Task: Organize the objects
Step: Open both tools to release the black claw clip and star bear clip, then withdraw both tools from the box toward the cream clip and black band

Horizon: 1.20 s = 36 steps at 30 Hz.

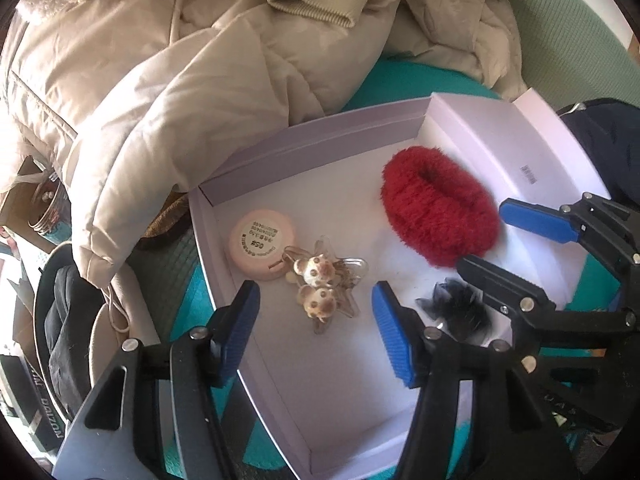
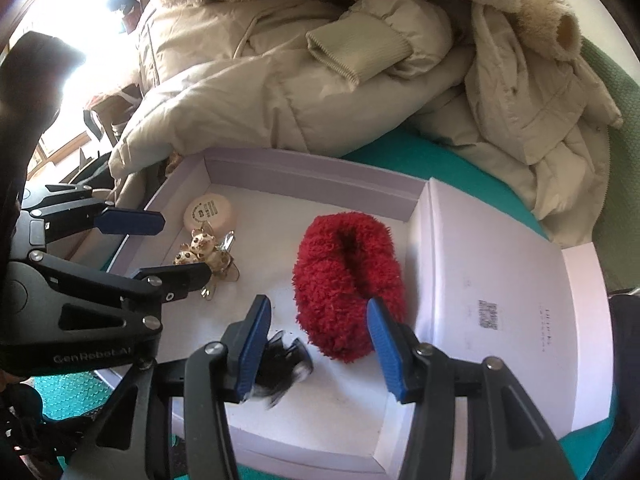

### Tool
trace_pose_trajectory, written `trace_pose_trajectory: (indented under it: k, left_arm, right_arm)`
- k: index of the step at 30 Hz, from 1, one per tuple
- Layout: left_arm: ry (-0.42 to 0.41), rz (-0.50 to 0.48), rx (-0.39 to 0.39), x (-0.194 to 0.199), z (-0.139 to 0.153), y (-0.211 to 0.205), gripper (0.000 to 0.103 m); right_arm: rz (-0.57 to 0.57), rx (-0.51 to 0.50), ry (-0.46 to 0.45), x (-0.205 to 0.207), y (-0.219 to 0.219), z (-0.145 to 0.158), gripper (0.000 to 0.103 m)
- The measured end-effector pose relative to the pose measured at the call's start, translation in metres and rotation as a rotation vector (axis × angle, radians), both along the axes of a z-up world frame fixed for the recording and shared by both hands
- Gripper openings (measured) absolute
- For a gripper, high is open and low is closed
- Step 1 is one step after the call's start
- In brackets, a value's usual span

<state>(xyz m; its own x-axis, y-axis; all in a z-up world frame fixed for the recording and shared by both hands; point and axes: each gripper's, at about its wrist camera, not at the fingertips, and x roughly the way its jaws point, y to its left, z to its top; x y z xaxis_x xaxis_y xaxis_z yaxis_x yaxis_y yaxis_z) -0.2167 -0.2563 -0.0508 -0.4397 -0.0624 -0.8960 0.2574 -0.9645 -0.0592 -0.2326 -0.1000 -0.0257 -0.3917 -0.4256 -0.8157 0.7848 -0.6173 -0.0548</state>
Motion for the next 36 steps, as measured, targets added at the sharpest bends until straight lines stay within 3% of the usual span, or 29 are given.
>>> trace_pose_trajectory:
  k: [9, 24, 36]
  left_arm:
    - [0.055, 0.012, -0.013, 0.015, 0.037, 0.008, 0.057]
    - [0.141, 0.028, -0.049, 0.057, 0.105, 0.022, 0.057]
    - [0.207, 0.011, -0.074, 0.103, 0.146, 0.05, 0.06]
  right_arm:
    - [-0.01, -0.031, 0.055, 0.001, 0.014, 0.036, 0.05]
    - [-0.018, -0.111, 0.152, 0.037, 0.044, 0.096, 0.05]
    - [-0.017, -0.147, 0.199, 0.072, 0.072, 0.126, 0.05]
